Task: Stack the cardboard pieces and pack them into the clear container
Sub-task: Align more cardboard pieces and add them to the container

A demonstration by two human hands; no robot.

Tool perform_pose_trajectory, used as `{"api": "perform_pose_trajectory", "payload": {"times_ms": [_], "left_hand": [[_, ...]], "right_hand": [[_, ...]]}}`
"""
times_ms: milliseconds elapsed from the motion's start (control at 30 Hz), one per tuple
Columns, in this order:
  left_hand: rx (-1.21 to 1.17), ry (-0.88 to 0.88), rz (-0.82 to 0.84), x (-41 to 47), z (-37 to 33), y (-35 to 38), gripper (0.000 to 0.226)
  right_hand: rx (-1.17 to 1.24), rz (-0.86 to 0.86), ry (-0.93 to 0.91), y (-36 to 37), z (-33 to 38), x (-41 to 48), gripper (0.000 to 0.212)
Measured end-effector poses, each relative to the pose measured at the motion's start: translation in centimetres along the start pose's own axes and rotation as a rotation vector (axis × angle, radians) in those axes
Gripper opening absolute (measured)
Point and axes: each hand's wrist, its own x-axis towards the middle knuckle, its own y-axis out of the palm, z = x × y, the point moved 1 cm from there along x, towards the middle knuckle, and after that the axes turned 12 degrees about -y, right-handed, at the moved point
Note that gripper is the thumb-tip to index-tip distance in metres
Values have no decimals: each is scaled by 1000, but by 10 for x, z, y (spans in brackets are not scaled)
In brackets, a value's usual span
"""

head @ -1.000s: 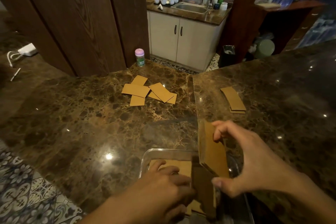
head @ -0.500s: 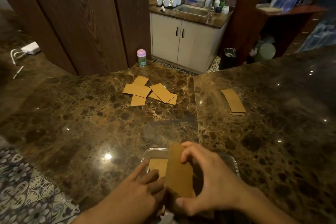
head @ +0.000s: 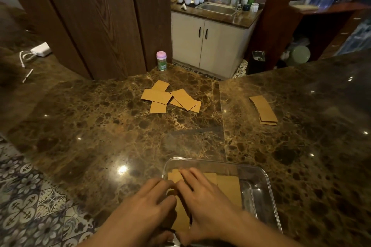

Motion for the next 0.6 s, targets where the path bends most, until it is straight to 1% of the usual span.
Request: {"api": "perform_pose_trajectory", "payload": {"times_ms": [67, 167, 300, 367, 467, 567, 600], "left_hand": [[21, 2, -30, 3, -1, 4, 47], [6, 21, -62, 4, -1, 13, 39], [-4, 34, -94, 4, 0, 21, 35], [-10, 33, -104, 5, 0, 21, 34], [-5, 32, -119, 5, 1, 24, 32], [1, 33, -160, 4, -2, 22, 19], [12, 25, -180, 5, -4, 19, 18]], "right_hand": [[-13, -6, 12, 6, 0, -1, 89], [-36, -51, 23, 7, 2, -2, 73], [26, -74, 66, 6, 5, -3, 59], [59, -46, 86, 6, 4, -4, 60], [103, 36, 95, 5, 1, -5, 67], [120, 63, 109, 2, 0, -4, 68], [129, 60, 114, 1, 0, -4, 66]]}}
